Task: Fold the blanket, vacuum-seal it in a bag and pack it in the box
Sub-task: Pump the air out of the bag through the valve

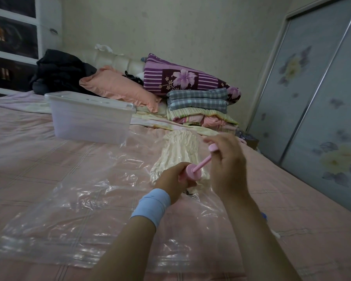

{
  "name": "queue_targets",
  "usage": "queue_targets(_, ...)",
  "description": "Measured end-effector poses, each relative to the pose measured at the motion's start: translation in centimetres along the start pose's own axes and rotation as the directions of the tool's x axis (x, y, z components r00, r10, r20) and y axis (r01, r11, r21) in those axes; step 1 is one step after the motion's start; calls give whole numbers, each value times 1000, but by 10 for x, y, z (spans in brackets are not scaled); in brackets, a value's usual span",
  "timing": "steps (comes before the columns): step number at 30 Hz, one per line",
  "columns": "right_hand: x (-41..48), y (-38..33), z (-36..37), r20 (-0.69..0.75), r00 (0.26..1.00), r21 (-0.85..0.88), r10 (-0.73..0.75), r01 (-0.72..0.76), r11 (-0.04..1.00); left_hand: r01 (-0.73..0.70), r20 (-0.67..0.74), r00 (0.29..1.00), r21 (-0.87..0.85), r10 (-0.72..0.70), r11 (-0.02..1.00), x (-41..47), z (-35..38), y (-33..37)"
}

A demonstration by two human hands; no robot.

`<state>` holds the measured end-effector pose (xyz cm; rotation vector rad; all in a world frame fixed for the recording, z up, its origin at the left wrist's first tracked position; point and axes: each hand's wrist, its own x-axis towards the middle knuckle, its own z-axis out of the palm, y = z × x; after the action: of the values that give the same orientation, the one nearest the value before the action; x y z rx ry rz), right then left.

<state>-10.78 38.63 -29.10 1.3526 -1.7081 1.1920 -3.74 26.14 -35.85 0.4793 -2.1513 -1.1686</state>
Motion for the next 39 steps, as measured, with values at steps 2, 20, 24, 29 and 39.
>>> queue_targets(2, -24, 13, 18, 209, 973, -27, 101, -98, 995, 0, -3, 1000, -20, 0, 1000, -1, 3, 0)
queue_targets(20, -39, 21, 26, 261, 959, -89, 114, -94, 992, -13, -7, 1000, -121, 12, 993, -4, 9, -3)
queue_targets(24, -29, 21, 16, 329, 938, -122, 105, -68, 990, -15, -26, 1000, -126, 12, 992, -7, 10, -2)
queue_targets(29, 18, -14, -31, 4, 989, -61, -145, 145, 988, -21, -38, 999, -99, 18, 995, -5, 1, -4)
queue_targets(39, -38, 24, 26, 289, 942, -122, 169, -139, 983, -20, -16, 1000, -107, 19, 994, -6, 12, -5)
